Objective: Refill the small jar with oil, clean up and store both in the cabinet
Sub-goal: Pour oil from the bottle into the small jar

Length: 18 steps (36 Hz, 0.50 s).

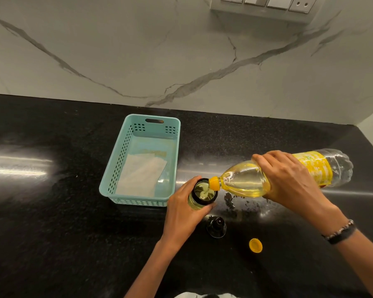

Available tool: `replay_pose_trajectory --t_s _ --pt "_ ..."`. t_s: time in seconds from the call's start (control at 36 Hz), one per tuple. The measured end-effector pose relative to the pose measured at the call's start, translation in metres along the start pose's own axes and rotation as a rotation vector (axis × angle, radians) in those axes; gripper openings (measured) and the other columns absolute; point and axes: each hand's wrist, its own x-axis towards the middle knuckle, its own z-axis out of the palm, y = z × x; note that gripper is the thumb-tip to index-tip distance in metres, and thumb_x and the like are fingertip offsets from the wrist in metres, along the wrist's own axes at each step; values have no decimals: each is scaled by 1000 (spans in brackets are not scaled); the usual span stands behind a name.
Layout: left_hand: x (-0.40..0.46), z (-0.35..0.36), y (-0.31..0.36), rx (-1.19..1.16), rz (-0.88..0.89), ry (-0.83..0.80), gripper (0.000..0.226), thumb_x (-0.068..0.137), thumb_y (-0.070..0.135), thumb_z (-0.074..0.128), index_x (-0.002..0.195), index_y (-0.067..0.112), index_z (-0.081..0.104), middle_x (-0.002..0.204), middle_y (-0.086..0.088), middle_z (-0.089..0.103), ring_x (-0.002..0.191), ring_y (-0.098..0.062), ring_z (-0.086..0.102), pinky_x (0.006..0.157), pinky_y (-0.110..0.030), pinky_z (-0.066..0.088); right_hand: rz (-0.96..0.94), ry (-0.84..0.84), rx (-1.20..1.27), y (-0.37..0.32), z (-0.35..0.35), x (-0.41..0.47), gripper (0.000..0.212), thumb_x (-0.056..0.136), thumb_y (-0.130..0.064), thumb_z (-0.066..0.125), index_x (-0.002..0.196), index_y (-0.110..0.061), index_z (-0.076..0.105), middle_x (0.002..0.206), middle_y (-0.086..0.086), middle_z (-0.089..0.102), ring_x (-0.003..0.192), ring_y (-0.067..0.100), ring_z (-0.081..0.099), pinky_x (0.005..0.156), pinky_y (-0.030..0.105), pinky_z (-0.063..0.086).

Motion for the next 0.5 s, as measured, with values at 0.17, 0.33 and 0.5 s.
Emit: replay_pose_trajectory --t_s 0.17,0.33,0.5 --pt "1 0 0 4 14 2 65 67 28 85 124 35 53 107 34 53 104 15 53 88 -3 40 -9 19 4 0 -1 0 76 44 -26 93 109 0 64 92 14 68 84 32 65 74 42 54" --pt "0 0 0 3 19 3 66 67 29 85 122 39 50 107 36 52 104 17 51 88 -2 39 -11 16 1 0 -1 0 76 44 -26 94 109 0 64 93 14 68 85 32 65 74 42 54" --pt "1 0 -1 8 19 3 65 67 30 85 124 34 54 108 36 53 105 13 53 89 -4 41 -14 9 -1 1 -1 1 77 44 -27 93 110 -1 63 93 13 68 86 31 64 75 41 54"
